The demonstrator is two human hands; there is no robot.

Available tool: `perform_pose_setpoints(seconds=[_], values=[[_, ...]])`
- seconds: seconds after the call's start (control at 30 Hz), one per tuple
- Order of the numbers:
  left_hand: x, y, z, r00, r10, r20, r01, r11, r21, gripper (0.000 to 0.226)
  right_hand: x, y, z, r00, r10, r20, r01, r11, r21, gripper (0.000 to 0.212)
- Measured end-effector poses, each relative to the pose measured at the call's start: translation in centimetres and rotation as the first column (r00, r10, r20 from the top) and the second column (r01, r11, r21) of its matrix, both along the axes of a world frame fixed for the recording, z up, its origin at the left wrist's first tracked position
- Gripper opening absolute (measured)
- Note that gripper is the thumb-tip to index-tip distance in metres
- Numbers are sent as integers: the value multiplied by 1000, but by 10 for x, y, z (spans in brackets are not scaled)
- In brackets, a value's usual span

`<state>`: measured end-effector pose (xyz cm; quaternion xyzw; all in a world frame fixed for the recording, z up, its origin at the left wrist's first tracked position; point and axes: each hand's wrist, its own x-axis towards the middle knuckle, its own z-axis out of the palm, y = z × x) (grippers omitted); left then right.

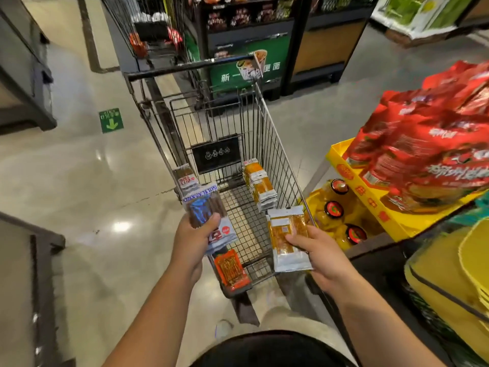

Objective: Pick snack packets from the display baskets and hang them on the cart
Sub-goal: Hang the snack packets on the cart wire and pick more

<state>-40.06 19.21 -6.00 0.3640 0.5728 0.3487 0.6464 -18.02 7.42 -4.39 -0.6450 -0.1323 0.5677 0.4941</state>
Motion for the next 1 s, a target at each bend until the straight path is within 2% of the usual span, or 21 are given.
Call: perform_pose_setpoints(seconds=[0.2, 0.3, 0.4, 0.63, 0.7, 0.77, 0.8, 0.87, 1.0], values=[[4, 43, -30, 990, 109, -92, -116, 991, -67, 24, 26, 44, -30, 997, 83, 5, -82, 995, -62, 27], [11, 65, -38, 981, 124, -149, -136, 988, -72, 27, 42, 80, -55, 991, 130, -41, -133, 988, -79, 30], [15, 84, -52, 951, 175, -256, -200, 977, -75, 26, 56, 118, -85, 990, 97, -98, -112, 980, -161, 34], [30, 122, -110, 820, 252, -514, -324, 944, -55, 33, 91, 183, -180, 998, 50, -43, -63, 917, -394, 10], [38, 128, -114, 793, 257, -553, -327, 945, -29, 23, 97, 186, -209, 999, 34, -42, -49, 898, -438, 32], [41, 133, -116, 748, 247, -616, -320, 947, -8, 23, 102, 184, -237, 999, 39, -9, -39, 878, -476, 56], [40, 135, -117, 717, 250, -651, -323, 946, 7, 24, 104, 183, -250, 1000, 26, 6, -20, 862, -507, 60], [34, 141, -122, 664, 249, -705, -290, 955, 64, 24, 101, 187, -254, 1000, -10, 18, 18, 842, -539, 50], [23, 161, -140, 561, 124, -818, -68, 992, 104, 30, 95, 202, -259, 993, -119, 8, 105, 840, -532, 35]])
